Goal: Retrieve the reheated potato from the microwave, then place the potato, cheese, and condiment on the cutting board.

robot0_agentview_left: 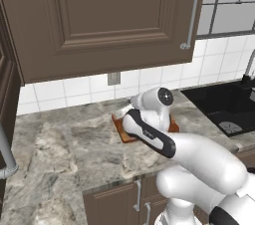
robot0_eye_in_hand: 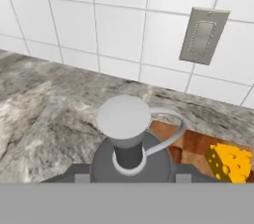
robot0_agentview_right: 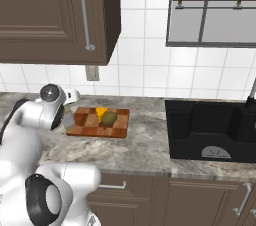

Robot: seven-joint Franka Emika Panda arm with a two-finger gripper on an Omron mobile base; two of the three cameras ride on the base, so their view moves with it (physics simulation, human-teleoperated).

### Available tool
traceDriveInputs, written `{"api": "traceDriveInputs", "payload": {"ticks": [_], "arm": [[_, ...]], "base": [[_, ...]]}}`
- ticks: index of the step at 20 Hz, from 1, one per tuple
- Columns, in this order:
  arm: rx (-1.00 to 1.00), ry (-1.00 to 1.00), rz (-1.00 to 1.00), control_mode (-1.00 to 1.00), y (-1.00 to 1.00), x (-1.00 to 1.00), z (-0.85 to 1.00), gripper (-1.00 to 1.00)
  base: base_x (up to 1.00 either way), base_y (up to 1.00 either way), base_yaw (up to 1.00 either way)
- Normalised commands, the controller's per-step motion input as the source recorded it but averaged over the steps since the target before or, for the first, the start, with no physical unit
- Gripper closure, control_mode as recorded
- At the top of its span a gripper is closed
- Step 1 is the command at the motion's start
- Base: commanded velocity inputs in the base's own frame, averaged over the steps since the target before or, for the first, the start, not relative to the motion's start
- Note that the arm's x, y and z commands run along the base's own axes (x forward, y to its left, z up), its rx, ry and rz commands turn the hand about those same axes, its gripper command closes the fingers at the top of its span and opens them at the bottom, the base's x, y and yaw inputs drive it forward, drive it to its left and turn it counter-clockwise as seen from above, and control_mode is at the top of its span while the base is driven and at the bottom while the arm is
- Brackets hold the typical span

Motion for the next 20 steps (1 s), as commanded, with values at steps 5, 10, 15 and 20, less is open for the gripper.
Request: {"api": "traceDriveInputs", "payload": {"ticks": [5, 10, 15, 20], "arm": [[0.04, 0.04, 0.00, -1.00, -0.25, 0.42, 0.03, 1.00], [0.06, 0.01, 0.00, -1.00, -0.15, 0.26, -0.01, 1.00], [0.05, 0.00, 0.00, -1.00, 0.00, 0.14, -0.15, 1.00], [0.01, 0.01, 0.00, -1.00, -0.01, 0.21, -0.15, 1.00]], "base": [[0.00, 0.00, 0.00], [0.00, 0.00, 0.00], [0.00, 0.00, 0.00], [0.00, 0.00, 0.00]]}}
